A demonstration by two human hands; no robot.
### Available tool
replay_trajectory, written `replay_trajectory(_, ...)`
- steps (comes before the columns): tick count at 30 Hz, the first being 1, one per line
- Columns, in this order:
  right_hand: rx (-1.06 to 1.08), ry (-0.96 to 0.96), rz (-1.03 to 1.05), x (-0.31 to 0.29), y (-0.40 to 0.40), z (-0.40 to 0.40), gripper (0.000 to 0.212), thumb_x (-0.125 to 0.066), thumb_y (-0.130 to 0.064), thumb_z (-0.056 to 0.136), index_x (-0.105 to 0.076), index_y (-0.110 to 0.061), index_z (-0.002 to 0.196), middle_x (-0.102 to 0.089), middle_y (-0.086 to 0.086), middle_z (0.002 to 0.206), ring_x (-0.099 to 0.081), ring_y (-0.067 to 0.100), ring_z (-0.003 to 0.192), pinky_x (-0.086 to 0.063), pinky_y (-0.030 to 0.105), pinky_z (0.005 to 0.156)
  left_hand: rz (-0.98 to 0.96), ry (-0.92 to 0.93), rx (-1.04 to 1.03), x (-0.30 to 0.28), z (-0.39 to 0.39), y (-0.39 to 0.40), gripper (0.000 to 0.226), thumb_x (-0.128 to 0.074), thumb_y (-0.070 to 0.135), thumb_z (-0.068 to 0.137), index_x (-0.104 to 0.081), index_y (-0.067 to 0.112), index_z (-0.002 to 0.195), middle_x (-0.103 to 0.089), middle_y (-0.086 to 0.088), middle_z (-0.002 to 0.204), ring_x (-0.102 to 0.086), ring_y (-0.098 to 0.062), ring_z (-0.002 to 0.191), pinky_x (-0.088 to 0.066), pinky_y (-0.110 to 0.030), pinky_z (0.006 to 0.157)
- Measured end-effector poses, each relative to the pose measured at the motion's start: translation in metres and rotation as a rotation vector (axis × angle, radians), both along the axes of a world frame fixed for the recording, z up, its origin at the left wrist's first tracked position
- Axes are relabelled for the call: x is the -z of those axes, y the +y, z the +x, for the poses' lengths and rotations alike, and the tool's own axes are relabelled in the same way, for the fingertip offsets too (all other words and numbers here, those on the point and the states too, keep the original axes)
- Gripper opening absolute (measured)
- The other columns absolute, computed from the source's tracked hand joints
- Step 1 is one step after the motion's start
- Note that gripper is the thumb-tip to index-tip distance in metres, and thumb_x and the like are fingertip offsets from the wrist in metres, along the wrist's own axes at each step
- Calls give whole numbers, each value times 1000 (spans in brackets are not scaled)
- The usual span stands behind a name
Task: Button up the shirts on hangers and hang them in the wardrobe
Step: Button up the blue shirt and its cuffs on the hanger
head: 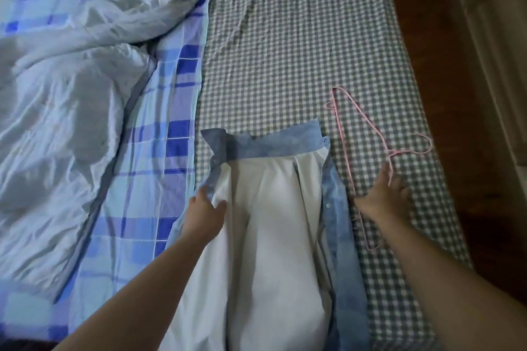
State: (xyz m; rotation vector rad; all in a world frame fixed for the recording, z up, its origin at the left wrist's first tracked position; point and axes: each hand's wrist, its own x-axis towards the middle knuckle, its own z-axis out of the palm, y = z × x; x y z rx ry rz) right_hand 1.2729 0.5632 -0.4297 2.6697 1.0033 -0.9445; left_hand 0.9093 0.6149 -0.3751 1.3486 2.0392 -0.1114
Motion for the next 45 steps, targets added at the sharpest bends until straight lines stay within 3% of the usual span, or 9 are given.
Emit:
replay_trajectory(7,343,28,351,-19,-1,-6,114,-78,-12,81,1,-37,158,-31,22,150,-41,42,132,-54,55,94,-5,-44,-180,17,-1,30,75,-69,44,89,-37,14,150,-54,-16,140,-51,-38,129,-43,-47,106)
replay_trajectory(9,142,-46,509,-42,-10,-14,110,-77,-8,79,-5,-27,160,-36,22,146,-43,41,129,-48,56,101,-69,-92,-122,10,-7,34,36,-66,41,88,-62,11,108,-67,-10,99,-62,-33,96,-50,-40,83)
replay_trajectory(11,-134,-111,575,-61,-24,-27,106,-77,-3,75,-13,-12,159,-42,22,140,-46,41,122,-45,57,98,-19,-108,-200,1,-19,39,15,-60,20,95,-53,8,90,-66,-17,88,-61,-31,79,-47,-38,70)
replay_trajectory(17,-440,-296,486,-93,-62,-47,89,-77,3,62,-45,-7,144,-56,18,116,-52,40,103,-43,51,86,26,-70,-166,-39,-62,26,10,-54,23,99,-56,14,102,-68,-17,103,-68,-36,92,-54,-41,86)
replay_trajectory(23,-400,-342,382,-112,-65,-68,87,-81,0,63,-47,-6,142,-57,21,121,-52,42,108,-41,51,91,-84,-168,58,-30,-44,4,64,-66,30,98,-40,7,151,-53,-16,142,-59,-32,114,-42,-31,81)
replay_trajectory(28,-596,-337,335,-112,-64,-103,97,-88,-11,56,-46,-15,144,-56,10,119,-54,33,103,-40,44,86,25,-157,128,-20,-39,13,26,-52,27,102,-65,7,91,-66,-13,95,-65,-35,90,-53,-42,78)
replay_trajectory(34,-582,-112,295,-120,-46,-153,93,-73,-10,72,-30,-20,154,-44,13,138,-49,38,120,-40,47,98,121,-582,415,-91,-16,-54,19,-50,12,105,-64,4,95,-63,-10,89,-56,-23,84,-40,-32,76)
replay_trajectory(41,-591,-127,315,-81,4,-152,88,-75,-5,68,-42,-19,148,-55,18,126,-56,43,112,-47,49,94,-32,-90,-44,9,-190,-56,52,-61,33,99,-48,12,145,-51,-20,139,-55,-40,123,-42,-43,102)
replay_trajectory(45,-602,-94,271,-45,16,-158,89,-75,-10,71,-35,-22,150,-47,18,136,-50,45,121,-44,52,103,-223,-168,-56,52,-222,-70,27,-65,32,97,-65,8,84,-66,-14,88,-63,-34,90,-53,-41,80)
